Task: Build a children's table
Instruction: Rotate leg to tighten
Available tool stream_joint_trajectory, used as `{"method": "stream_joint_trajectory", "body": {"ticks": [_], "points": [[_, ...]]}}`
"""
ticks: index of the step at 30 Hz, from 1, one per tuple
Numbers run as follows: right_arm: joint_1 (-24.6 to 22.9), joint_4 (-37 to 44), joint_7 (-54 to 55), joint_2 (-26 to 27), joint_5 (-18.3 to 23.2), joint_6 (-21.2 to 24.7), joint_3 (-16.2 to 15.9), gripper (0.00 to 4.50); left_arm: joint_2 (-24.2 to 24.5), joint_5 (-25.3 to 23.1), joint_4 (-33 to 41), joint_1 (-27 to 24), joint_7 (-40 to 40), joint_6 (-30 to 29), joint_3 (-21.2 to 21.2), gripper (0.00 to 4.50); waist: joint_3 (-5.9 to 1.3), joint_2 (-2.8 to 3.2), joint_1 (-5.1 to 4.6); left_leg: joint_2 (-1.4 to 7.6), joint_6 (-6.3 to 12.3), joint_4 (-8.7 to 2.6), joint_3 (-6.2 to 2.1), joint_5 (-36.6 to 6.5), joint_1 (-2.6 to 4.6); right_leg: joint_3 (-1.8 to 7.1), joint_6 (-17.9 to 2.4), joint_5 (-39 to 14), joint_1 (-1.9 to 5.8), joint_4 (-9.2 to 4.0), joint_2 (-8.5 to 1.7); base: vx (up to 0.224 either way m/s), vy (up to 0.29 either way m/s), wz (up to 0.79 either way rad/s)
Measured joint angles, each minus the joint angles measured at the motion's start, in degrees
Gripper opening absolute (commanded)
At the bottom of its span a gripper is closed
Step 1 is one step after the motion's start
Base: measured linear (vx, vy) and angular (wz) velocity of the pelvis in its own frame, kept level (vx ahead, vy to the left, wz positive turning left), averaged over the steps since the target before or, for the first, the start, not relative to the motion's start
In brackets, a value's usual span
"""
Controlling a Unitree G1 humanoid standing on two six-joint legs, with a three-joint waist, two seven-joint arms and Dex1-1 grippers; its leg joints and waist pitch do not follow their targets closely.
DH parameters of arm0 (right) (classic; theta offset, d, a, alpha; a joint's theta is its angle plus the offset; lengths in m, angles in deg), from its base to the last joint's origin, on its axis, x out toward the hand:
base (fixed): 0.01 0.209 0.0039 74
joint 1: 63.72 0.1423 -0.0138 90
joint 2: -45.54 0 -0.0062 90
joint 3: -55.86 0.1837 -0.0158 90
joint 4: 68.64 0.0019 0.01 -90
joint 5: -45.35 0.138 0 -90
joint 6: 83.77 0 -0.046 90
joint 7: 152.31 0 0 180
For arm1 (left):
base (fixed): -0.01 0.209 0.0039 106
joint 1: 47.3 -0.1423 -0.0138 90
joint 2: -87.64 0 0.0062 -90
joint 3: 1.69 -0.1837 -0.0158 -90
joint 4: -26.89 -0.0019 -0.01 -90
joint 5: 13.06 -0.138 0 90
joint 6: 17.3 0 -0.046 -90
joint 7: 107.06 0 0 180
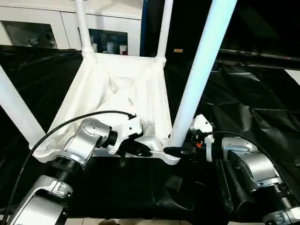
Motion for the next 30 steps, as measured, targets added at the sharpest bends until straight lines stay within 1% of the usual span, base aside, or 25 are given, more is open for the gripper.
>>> {"method": "stream_joint_trajectory", "body": {"ticks": [4,6,7,10,11,15,18,21,26,27,28,29,30], "points": [[0.0,-0.6,1.6,0.8,-0.9,-1.4,0.2,2.18,-0.4,-0.3,-0.3,0.0,-2.1,0.4,0.0,0.0,-0.01,-0.02,-0.03,0.01,0.0,0.04,0.0,0.0,0.02,0.0,0.0,0.0,0.01,0.04,0.0,0.0,0.0,0.0],[0.2,-2.4,5.2,2.2,-1.6,-2.6,1.5,2.14,-1.4,-1.1,-0.9,0.2,-5.3,1.0,0.2,0.0,-0.03,-0.05,-0.17,0.01,0.0,0.08,-0.01,0.0,0.06,0.01,-0.1,0.1,0.02,0.08,0.0,0.0,0.0,0.0],[0.5,-3.3,6.6,2.8,-1.8,-2.8,1.9,2.12,-1.9,-1.5,-1.1,0.2,-6.6,1.0,0.2,0.0,-0.03,-0.06,-0.41,0.0,-0.01,0.09,-0.01,0.0,0.08,0.02,-0.1,0.1,0.02,0.08,0.0,0.0,0.0,0.0],[2.9,-8.0,15.2,6.5,-3.2,-3.4,4.0,2.06,-4.7,-3.4,-2.7,1.2,-14.0,-0.4,0.9,0.0,-0.05,-0.13,-1.41,0.0,-0.01,0.06,-0.03,0.0,0.24,0.0,0.0,0.1,0.08,0.09,0.01,0.0,0.0,0.0],[3.5,-9.4,18.6,7.9,-3.5,-3.4,4.8,2.04,-6.2,-4.1,-3.0,1.4,-16.7,-1.5,1.2,0.0,-0.05,-0.17,-1.6,0.0,-0.02,0.07,-0.08,0.0,0.26,-0.02,0.0,0.1,0.05,0.08,0.01,0.0,0.0,0.0],[5.4,-12.9,28.2,12.1,-4.4,-3.6,7.2,2.01,-10.3,-5.4,-4.1,2.5,-24.5,-5.1,1.6,0.0,-0.11,-0.18,-1.93,-0.02,-0.02,0.08,-0.11,0.0,0.34,0.0,0.0,0.1,0.05,0.04,0.01,0.0,0.0,0.0],[9.0,-17.2,37.6,15.9,-6.1,-3.2,9.6,2.01,-14.6,-6.7,-6.7,4.3,-31.7,-7.5,2.5,0.0,-0.16,-0.16,-2.37,-0.05,-0.02,0.13,-0.1,0.0,0.33,0.06,0.0,0.2,0.05,0.03,0.01,0.0,0.0,0.0],[11.0,-19.3,41.7,17.4,-6.6,-2.5,10.4,2.01,-16.4,-7.0,-7.4,4.7,-34.9,-8.7,2.5,0.0,-0.28,-0.16,-2.52,-0.05,-0.02,0.11,-0.11,0.0,0.38,0.06,0.0,0.2,0.1,0.02,0.01,0.0,0.0,0.0],[11.2,-19.5,42.1,17.5,-6.8,-2.7,10.4,2.01,-16.7,-7.0,-7.8,5.0,-35.3,-8.7,2.5,0.0,-0.32,-0.16,-2.48,-0.03,-0.02,0.05,-0.12,0.0,0.38,0.03,0.0,0.2,0.1,0.01,0.03,0.0,0.0,0.0],[11.2,-19.6,41.9,17.5,-6.8,-2.8,10.4,2.35,-16.7,-7.0,-7.8,5.0,-35.3,-8.7,2.6,0.0,-0.32,-0.16,-2.48,-0.03,-0.02,0.05,-0.12,0.0,0.38,0.02,0.0,0.1,0.1,0.01,0.03,0.0,0.0,0.0],[11.2,-19.6,41.7,17.4,-6.9,-2.9,10.4,2.56,-16.6,-7.0,-7.8,5.0,-35.1,-8.7,2.6,0.0,-0.32,-0.16,-2.48,-0.03,-0.02,0.05,-0.12,0.0,0.38,0.02,0.0,0.1,0.1,0.01,0.03,0.0,0.0,0.0],[11.2,-19.6,41.1,17.3,-6.9,-2.9,10.4,2.72,-16.4,-7.0,-7.8,5.0,-34.8,-8.5,2.6,0.0,-0.32,-0.16,-2.51,-0.03,-0.02,0.04,-0.12,0.0,0.38,0.03,0.1,0.1,0.1,0.0,0.03,0.0,0.0,0.0],[11.2,-19.6,40.3,17.3,-6.8,-2.9,10.4,2.72,-16.3,-7.0,-7.8,5.0,-34.5,-8.5,2.6,0.0,-0.32,-0.17,-2.56,-0.03,-0.02,0.04,-0.12,0.0,0.38,0.03,0.1,0.1,0.1,0.0,0.03,0.0,0.0,0.0]]}}
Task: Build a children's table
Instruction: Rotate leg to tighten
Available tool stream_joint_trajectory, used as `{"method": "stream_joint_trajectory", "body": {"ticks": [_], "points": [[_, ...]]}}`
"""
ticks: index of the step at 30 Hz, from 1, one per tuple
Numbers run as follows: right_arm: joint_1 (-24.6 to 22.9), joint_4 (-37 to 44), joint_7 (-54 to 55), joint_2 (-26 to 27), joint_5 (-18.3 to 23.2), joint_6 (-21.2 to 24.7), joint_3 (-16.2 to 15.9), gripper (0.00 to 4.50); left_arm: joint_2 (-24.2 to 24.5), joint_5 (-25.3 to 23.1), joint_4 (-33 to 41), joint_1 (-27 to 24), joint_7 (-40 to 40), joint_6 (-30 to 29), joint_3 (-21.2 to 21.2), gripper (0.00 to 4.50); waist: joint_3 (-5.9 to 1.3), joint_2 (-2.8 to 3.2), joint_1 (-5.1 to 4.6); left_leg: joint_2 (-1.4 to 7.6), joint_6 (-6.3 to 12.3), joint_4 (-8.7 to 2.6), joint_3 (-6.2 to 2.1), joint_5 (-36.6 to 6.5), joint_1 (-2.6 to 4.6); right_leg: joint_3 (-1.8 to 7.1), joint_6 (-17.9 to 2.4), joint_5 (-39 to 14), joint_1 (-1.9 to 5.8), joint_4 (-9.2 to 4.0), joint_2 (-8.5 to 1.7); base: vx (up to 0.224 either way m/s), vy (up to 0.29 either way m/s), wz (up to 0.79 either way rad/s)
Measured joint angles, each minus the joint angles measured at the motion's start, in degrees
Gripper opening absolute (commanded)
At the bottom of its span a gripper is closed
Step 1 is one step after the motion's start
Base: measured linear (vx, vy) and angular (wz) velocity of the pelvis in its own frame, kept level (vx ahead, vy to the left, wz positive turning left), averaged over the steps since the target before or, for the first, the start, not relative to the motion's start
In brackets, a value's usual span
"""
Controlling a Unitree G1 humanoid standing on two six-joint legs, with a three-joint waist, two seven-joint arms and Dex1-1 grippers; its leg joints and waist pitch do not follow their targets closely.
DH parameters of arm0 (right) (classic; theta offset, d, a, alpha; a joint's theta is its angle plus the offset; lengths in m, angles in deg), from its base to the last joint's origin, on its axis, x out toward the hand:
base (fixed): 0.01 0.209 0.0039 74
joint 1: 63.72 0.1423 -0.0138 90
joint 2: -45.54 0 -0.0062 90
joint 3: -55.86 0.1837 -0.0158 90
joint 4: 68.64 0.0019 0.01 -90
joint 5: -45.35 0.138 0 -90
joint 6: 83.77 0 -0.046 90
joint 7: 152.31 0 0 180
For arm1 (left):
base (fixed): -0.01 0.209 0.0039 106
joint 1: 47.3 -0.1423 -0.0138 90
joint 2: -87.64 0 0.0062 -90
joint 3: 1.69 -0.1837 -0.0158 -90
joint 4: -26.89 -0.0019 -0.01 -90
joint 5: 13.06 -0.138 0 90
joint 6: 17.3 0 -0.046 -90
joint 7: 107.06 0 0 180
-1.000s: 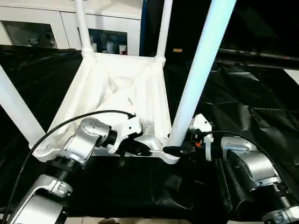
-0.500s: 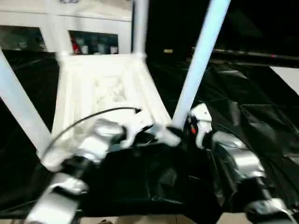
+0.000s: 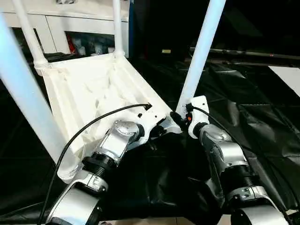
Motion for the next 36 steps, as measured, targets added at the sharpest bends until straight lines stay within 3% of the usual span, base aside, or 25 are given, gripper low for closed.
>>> {"method": "stream_joint_trajectory", "body": {"ticks": [4,10,18,22,23,36], "points": [[-1.7,2.3,-8.2,-3.6,0.6,0.2,-1.3,3.14,2.0,0.7,0.1,-0.1,3.8,2.0,-0.2,0.0,0.02,0.01,0.22,0.01,0.0,-0.11,-0.01,0.0,-0.04,-0.04,0.0,0.0,-0.05,-0.02,0.01,0.0,0.0,0.0],[-7.0,10.7,-24.7,-12.2,3.0,1.0,-6.5,3.14,8.2,2.7,2.5,-2.2,15.8,6.9,-1.3,0.0,0.07,0.07,1.23,0.02,0.0,-0.29,-0.01,0.0,-0.02,-0.07,0.0,0.0,-0.11,-0.02,0.03,0.0,0.0,0.0],[-10.4,17.4,-36.9,-18.1,4.9,2.6,-10.3,3.14,14.0,5.9,6.9,-4.6,29.4,7.0,-2.3,0.0,0.15,0.11,1.71,0.01,0.0,-0.15,0.05,0.0,-0.24,0.0,-0.1,0.1,-0.21,-0.05,-0.02,0.0,0.0,0.0],[-10.9,18.5,-38.3,-18.9,5.1,2.6,-10.8,3.14,14.6,6.3,7.1,-4.7,30.7,7.1,-2.5,0.0,0.16,0.09,1.85,0.01,0.0,-0.13,0.06,0.0,-0.26,-0.01,-0.1,0.1,-0.23,-0.06,-0.02,0.0,0.0,0.0],[-10.9,18.5,-38.4,-18.9,5.1,2.6,-10.8,2.88,14.6,6.4,7.1,-4.7,30.9,7.1,-2.5,0.0,0.16,0.09,1.86,0.02,0.0,-0.14,0.06,0.0,-0.25,-0.01,-0.1,0.1,-0.23,-0.06,-0.02,0.0,0.0,0.0],[-10.9,18.8,-38.3,-18.1,5.2,2.8,-10.7,2.2,14.8,6.4,7.6,-5.0,30.5,7.2,-2.5,0.0,0.16,0.08,1.85,0.02,0.0,-0.1,0.06,0.0,-0.25,-0.01,-0.1,0.1,-0.23,-0.03,-0.02,0.0,0.0,0.0]]}}
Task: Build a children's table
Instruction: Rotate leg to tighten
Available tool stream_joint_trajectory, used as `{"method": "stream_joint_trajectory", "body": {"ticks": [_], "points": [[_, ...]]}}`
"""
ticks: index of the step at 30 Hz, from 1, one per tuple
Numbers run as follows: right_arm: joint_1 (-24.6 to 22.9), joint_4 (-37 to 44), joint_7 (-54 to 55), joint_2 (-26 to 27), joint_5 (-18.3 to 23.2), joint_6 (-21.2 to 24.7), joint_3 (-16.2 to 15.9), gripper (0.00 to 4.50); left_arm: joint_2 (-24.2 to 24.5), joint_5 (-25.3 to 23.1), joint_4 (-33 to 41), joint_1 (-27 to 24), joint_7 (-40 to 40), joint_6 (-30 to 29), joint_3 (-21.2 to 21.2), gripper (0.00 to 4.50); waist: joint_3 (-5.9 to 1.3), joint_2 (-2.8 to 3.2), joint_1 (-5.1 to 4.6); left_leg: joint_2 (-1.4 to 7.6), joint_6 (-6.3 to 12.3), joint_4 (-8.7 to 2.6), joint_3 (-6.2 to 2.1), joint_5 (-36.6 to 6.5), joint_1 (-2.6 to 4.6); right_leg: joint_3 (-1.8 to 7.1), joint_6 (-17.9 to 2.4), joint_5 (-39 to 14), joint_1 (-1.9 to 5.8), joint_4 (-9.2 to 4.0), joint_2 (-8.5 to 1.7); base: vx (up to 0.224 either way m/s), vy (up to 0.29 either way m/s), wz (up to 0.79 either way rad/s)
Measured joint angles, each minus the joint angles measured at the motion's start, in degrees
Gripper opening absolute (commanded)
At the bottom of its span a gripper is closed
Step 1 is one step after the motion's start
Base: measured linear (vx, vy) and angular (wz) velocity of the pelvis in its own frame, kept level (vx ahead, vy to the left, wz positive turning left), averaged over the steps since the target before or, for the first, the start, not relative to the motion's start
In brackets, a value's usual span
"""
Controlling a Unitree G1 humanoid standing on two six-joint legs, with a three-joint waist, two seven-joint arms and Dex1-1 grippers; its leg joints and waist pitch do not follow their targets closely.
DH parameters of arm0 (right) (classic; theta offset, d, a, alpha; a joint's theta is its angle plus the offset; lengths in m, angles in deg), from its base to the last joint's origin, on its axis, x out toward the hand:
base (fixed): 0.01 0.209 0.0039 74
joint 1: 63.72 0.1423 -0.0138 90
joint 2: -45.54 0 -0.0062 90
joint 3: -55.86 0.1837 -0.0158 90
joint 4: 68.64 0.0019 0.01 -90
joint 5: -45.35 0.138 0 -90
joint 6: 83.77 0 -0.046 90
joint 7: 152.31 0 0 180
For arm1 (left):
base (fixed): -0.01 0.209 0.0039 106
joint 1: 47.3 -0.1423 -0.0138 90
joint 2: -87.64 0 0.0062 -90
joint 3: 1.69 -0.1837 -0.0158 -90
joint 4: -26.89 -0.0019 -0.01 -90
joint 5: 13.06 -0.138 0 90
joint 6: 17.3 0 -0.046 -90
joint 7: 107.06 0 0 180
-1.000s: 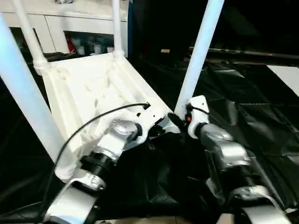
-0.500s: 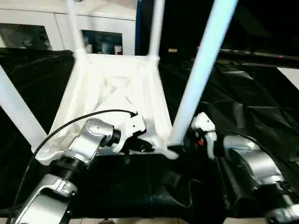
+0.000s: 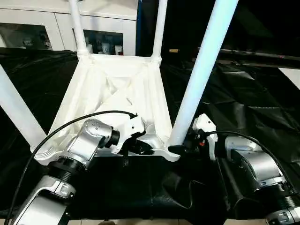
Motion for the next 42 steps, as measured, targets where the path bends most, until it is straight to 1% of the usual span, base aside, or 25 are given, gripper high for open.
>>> {"method": "stream_joint_trajectory", "body": {"ticks": [4,5,8,9,11,14,16,17,20,22,23,24,25,27,29,30,31,33,34,35,37,38,40,42], "points": [[0.4,-2.2,4.1,2.4,-0.3,-0.2,1.6,2.13,-0.9,-0.7,-0.7,0.1,-3.6,0.4,0.2,0.0,-0.02,-0.03,-0.28,0.0,0.0,0.03,0.0,0.0,0.11,0.01,-0.1,0.1,0.05,0.03,0.0,0.0,0.0,0.0],[1.2,-3.8,7.0,3.8,-0.7,-0.3,2.4,2.13,-1.8,-1.5,-1.4,0.3,-6.1,0.4,0.7,0.0,-0.02,-0.03,-0.67,0.0,0.0,0.05,-0.01,0.0,0.15,0.01,0.0,0.0,0.05,0.04,0.0,0.0,0.0,0.0],[2.9,-7.2,14.8,7.1,-2.1,-0.4,4.2,2.11,-4.8,-3.4,-2.9,1.1,-13.2,-0.4,1.2,0.0,-0.05,-0.09,-1.28,-0.01,-0.01,0.06,-0.09,0.0,0.27,-0.02,0.0,0.0,0.04,0.02,0.0,0.0,0.0,0.0],[3.2,-7.8,16.5,7.7,-2.2,-0.4,4.4,2.1,-5.4,-3.7,-3.0,1.2,-14.6,-1.0,1.2,0.0,-0.06,-0.1,-1.34,-0.01,-0.01,0.07,-0.14,0.0,0.29,-0.04,0.1,0.0,0.04,0.0,0.0,0.0,0.0,0.0],[4.2,-9.7,21.9,10.5,-3.0,-0.5,5.7,2.09,-7.5,-4.4,-4.5,2.2,-18.9,-2.6,1.7,0.0,-0.1,-0.17,-1.63,-0.02,-0.01,0.1,-0.16,0.0,0.33,-0.04,0.1,0.0,0.03,-0.01,0.0,0.0,0.0,0.0],[6.4,-12.8,30.8,14.1,-4.8,-0.4,7.3,2.08,-11.1,-5.2,-6.1,3.4,-25.6,-5.4,2.2,0.0,-0.13,-0.17,-2.36,-0.06,-0.01,0.12,-0.21,0.0,0.31,-0.03,0.1,0.0,0.03,-0.25,0.0,0.0,0.0,0.0],[7.4,-14.5,34.7,16.0,-5.1,-0.3,8.2,2.08,-12.4,-5.6,-6.6,3.7,-28.3,-6.3,2.4,0.0,-0.2,-0.13,-2.45,-0.06,0.0,0.11,-0.21,0.0,0.32,-0.03,0.1,0.0,0.07,-0.43,0.0,0.0,0.0,0.0],[8.7,-16.2,37.8,17.7,-5.6,-0.3,8.8,2.08,-13.5,-6.3,-7.0,3.8,-30.2,-6.8,2.7,0.0,-0.22,-0.13,-2.69,-0.07,0.0,0.11,-0.21,0.0,0.32,-0.03,0.1,0.0,0.05,-0.52,0.0,0.0,0.0,0.0],[10.3,-18.5,41.2,19.1,-6.1,-0.4,9.5,2.08,-14.9,-6.7,-7.7,4.3,-32.6,-7.8,2.8,0.0,-0.33,-0.16,-2.76,-0.08,0.01,0.09,-0.25,0.0,0.31,-0.07,0.1,0.0,0.1,-0.93,0.0,0.0,0.0,0.0],[10.6,-19.2,42.0,19.6,-6.3,-1.0,9.8,2.08,-15.2,-6.9,-8.0,4.4,-33.2,-7.9,2.9,0.0,-0.38,-0.21,-2.79,-0.12,0.01,0.11,-0.24,0.0,0.32,-0.01,0.1,0.0,0.12,-1.02,0.0,0.0,0.0,0.0],[10.7,-19.5,42.0,19.8,-6.4,-1.3,10.0,2.08,-15.2,-6.9,-8.1,4.5,-33.3,-7.9,2.9,0.0,-0.39,-0.23,-2.8,-0.12,0.01,0.11,-0.22,0.0,0.33,0.01,0.1,0.0,0.11,-1.07,0.0,0.0,0.0,0.0],[10.7,-19.7,42.0,19.8,-6.4,-1.5,10.0,2.63,-15.2,-6.9,-8.2,4.6,-33.2,-7.9,2.9,0.0,-0.39,-0.24,-2.79,-0.12,0.01,0.1,-0.22,0.0,0.32,0.0,0.1,0.0,0.11,-1.09,0.0,0.0,0.0,0.0],[10.7,-19.8,42.0,19.8,-6.4,-1.6,10.0,2.76,-15.2,-6.9,-8.3,4.6,-33.2,-7.8,2.9,0.0,-0.39,-0.25,-2.8,-0.12,0.02,0.09,-0.22,0.0,0.32,0.0,0.1,0.0,0.11,-1.09,0.0,0.0,0.0,0.0],[10.8,-19.8,41.3,19.8,-6.4,-1.7,10.1,2.85,-15.1,-6.9,-8.3,4.6,-33.1,-7.7,2.9,0.0,-0.39,-0.26,-2.78,-0.11,0.02,0.08,-0.22,0.0,0.32,-0.02,0.1,0.0,0.08,-1.09,0.01,0.0,0.0,0.0],[10.6,-19.4,39.4,19.4,-6.5,-2.0,10.0,3.09,-14.6,-6.9,-8.3,4.6,-32.1,-7.2,2.9,0.0,-0.38,-0.27,-2.79,-0.1,0.02,0.03,-0.23,0.0,0.32,-0.04,0.1,0.0,0.05,-1.09,0.01,0.0,0.0,0.0],[10.1,-18.8,37.0,18.2,-6.5,-2.2,9.5,3.09,-14.1,-6.6,-8.0,4.6,-31.1,-7.1,2.8,0.0,-0.36,-0.28,-2.72,-0.1,0.02,0.01,-0.24,0.0,0.3,-0.06,0.1,0.0,0.03,-1.09,0.01,0.0,0.0,0.0],[10.1,-18.7,36.0,17.9,-6.5,-2.2,9.4,3.25,-14.0,-6.4,-8.0,4.6,-30.7,-7.1,2.8,0.0,-0.37,-0.28,-2.72,-0.1,0.02,-0.04,-0.24,0.0,0.31,-0.05,0.1,0.0,0.03,-1.08,0.01,0.0,0.0,0.0],[9.2,-17.6,32.9,16.4,-6.5,-2.6,8.4,3.25,-13.4,-6.1,-7.6,4.5,-29.3,-7.0,2.7,0.0,-0.37,-0.29,-2.62,-0.1,0.01,-0.11,-0.24,0.0,0.32,-0.06,0.1,0.1,0.01,-1.0,0.02,0.0,0.0,0.0],[8.2,-16.1,30.0,14.6,-6.3,-2.8,7.3,3.25,-12.6,-6.0,-6.8,4.1,-27.6,-6.4,2.4,0.0,-0.36,-0.3,-2.46,-0.1,0.01,-0.16,-0.23,0.0,0.31,-0.07,0.1,0.2,0.0,-1.0,0.03,0.0,0.0,0.0],[6.6,-13.8,24.9,11.9,-6.0,-3.0,5.8,3.25,-10.7,-5.3,-5.4,3.1,-24.3,-5.1,1.8,0.0,-0.36,-0.3,-2.18,-0.1,0.01,-0.21,-0.22,0.0,0.32,-0.05,0.0,0.5,0.01,-0.99,0.03,0.0,0.0,0.0],[5.6,-12.7,20.7,10.4,-5.5,-3.3,5.1,3.25,-8.4,-4.8,-4.5,2.4,-20.4,-3.3,1.6,0.0,-0.34,-0.28,-2.02,-0.07,0.0,-0.26,-0.22,0.0,0.33,-0.08,0.0,0.6,-0.03,-0.78,0.04,0.0,0.0,0.0],[4.6,-11.1,17.6,9.1,-4.7,-3.3,4.2,3.25,-6.5,-3.9,-3.1,1.5,-16.8,-2.3,1.2,0.0,-0.31,-0.26,-1.8,-0.06,0.0,-0.44,-0.22,0.0,0.3,-0.12,0.0,0.7,-0.1,-0.8,0.04,0.0,0.0,0.0],[3.1,-9.2,12.4,7.1,-3.4,-3.2,3.1,3.25,-4.2,-2.9,-0.5,0.1,-11.4,-1.6,0.5,0.0,-0.3,-0.24,-1.12,0.0,-0.01,-0.5,-0.22,0.0,0.3,-0.18,0.0,0.7,-0.09,-0.79,0.06,0.0,0.0,0.0],[1.2,-7.0,6.0,4.0,-1.9,-2.6,1.6,3.25,-2.1,-1.6,1.8,-0.9,-6.1,-1.3,-0.6,0.0,-0.27,-0.2,-0.15,0.04,-0.01,-0.5,-0.15,0.0,0.18,-0.21,0.0,0.7,-0.1,-0.82,0.06,0.0,0.0,0.0]]}}
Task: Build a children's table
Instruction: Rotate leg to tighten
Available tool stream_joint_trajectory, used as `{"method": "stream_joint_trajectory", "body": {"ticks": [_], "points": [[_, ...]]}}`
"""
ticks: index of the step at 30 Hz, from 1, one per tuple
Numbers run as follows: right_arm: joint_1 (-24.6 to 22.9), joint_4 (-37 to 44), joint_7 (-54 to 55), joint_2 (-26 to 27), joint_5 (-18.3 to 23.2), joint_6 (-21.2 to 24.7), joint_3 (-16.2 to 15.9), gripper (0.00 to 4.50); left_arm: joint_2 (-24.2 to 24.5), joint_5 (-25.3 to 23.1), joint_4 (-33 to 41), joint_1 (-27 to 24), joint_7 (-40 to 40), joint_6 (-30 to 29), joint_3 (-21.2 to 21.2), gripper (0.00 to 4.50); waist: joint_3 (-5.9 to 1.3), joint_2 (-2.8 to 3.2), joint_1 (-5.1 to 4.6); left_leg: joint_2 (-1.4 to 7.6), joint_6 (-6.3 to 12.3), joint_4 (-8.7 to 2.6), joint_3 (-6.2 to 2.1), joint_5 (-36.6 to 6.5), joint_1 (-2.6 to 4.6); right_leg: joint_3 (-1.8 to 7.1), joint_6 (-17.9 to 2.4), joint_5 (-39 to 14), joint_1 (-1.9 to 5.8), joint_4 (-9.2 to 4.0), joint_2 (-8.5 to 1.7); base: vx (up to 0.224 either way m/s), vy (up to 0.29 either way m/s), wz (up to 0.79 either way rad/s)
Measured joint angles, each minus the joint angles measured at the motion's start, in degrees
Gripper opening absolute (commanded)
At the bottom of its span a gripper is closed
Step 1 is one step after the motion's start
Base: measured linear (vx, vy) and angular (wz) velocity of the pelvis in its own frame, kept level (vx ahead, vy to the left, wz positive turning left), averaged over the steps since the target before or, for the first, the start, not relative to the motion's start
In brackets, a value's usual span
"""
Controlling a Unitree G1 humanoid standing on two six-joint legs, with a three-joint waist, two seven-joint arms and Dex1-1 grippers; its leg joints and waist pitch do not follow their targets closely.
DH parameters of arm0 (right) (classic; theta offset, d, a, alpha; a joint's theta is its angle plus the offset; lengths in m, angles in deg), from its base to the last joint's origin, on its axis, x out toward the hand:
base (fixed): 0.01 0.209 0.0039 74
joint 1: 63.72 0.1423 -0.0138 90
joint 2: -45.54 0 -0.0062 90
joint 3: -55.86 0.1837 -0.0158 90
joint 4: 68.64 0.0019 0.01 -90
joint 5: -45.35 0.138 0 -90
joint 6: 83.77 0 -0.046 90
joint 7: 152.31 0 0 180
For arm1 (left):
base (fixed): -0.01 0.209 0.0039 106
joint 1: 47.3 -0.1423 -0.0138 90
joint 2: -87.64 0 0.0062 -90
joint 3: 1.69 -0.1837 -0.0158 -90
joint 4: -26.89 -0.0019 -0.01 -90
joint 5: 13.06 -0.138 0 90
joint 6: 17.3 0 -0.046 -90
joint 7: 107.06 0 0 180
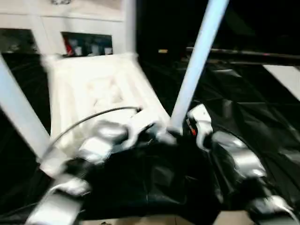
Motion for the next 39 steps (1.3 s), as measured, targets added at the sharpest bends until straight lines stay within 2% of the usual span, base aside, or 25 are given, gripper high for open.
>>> {"method": "stream_joint_trajectory", "body": {"ticks": [7,8,10,11,15,25,28,31,36,39], "points": [[-1.3,3.0,-7.7,-3.3,1.8,0.7,-1.4,3.25,2.6,1.5,1.8,-0.7,5.7,0.1,-0.5,0.0,0.05,-0.03,0.26,-0.02,-0.02,0.1,0.16,-0.1,-0.14,0.09,-0.1,0.0,-0.07,-0.11,-0.05,0.0,0.0,0.0],[-1.4,3.4,-8.6,-3.6,1.9,0.8,-1.7,3.1,3.0,1.7,2.0,-0.9,6.4,0.1,-0.5,0.0,0.06,-0.04,0.29,-0.01,-0.03,0.11,0.16,-0.1,-0.13,0.08,-0.1,0.0,-0.07,-0.09,-0.05,0.0,0.0,0.0],[-1.5,3.9,-9.2,-4.0,1.9,1.2,-2.1,3.1,3.4,2.1,2.1,-1.0,7.1,0.1,-0.5,0.0,0.07,-0.07,0.28,-0.01,-0.04,0.12,0.16,-0.1,-0.12,0.09,-0.1,0.0,-0.06,-0.07,-0.05,0.0,0.0,0.0],[-1.5,4.0,-9.4,-4.1,1.9,1.2,-2.3,2.9,3.6,2.1,2.2,-1.0,7.6,0.1,-0.5,0.0,0.09,-0.1,0.26,-0.01,-0.04,0.13,0.16,-0.1,-0.11,0.1,-0.1,0.0,-0.05,-0.07,-0.05,0.0,0.0,0.0],[-1.5,4.0,-9.7,-4.0,1.9,1.2,-2.4,2.69,3.8,2.1,2.4,-1.1,7.9,0.1,-0.5,0.0,0.1,-0.14,0.23,-0.02,-0.04,0.19,0.16,-0.1,-0.11,0.12,-0.1,0.0,-0.04,-0.06,-0.06,0.0,0.0,0.0],[-1.5,4.0,-9.7,-3.1,2.0,1.7,-2.2,2.63,3.9,2.2,2.8,-1.4,7.7,0.1,-0.4,0.0,0.11,-0.15,0.22,-0.01,-0.04,0.21,0.16,-0.1,-0.11,0.11,-0.1,0.0,-0.04,-0.01,-0.05,0.0,0.0,0.0],[-1.6,3.0,-6.7,-1.5,1.8,1.5,-1.3,2.63,3.5,2.0,2.5,-1.4,5.5,0.0,-0.1,0.0,0.11,-0.16,0.06,0.0,-0.04,0.27,0.16,-0.1,-0.04,0.12,-0.2,0.1,-0.02,0.06,-0.05,0.0,0.0,0.0],[-1.1,0.2,-0.6,1.4,1.5,0.9,1.0,2.63,1.5,0.7,1.5,-1.1,0.4,-0.4,0.6,0.0,0.1,-0.15,-0.62,-0.01,-0.05,0.31,0.15,-0.1,0.09,0.14,-0.3,0.2,0.02,0.06,-0.05,0.0,0.0,0.0],[3.1,-6.6,15.6,8.6,-0.2,0.9,5.1,2.62,-4.0,-2.3,-2.6,1.3,-11.6,-2.7,2.0,0.0,0.09,-0.17,-2.11,-0.02,-0.1,0.4,-0.07,-0.1,0.22,0.04,-0.2,0.2,-0.04,0.0,-0.05,0.0,0.0,0.0],[4.4,-8.8,22.3,11.4,-0.7,0.5,6.7,2.62,-6.3,-2.9,-3.6,1.9,-16.4,-4.2,2.2,0.0,0.06,-0.12,-2.43,-0.04,-0.1,0.46,-0.09,-0.1,0.19,0.06,-0.2,0.2,-0.1,-0.11,-0.05,0.0,0.0,0.0]]}}
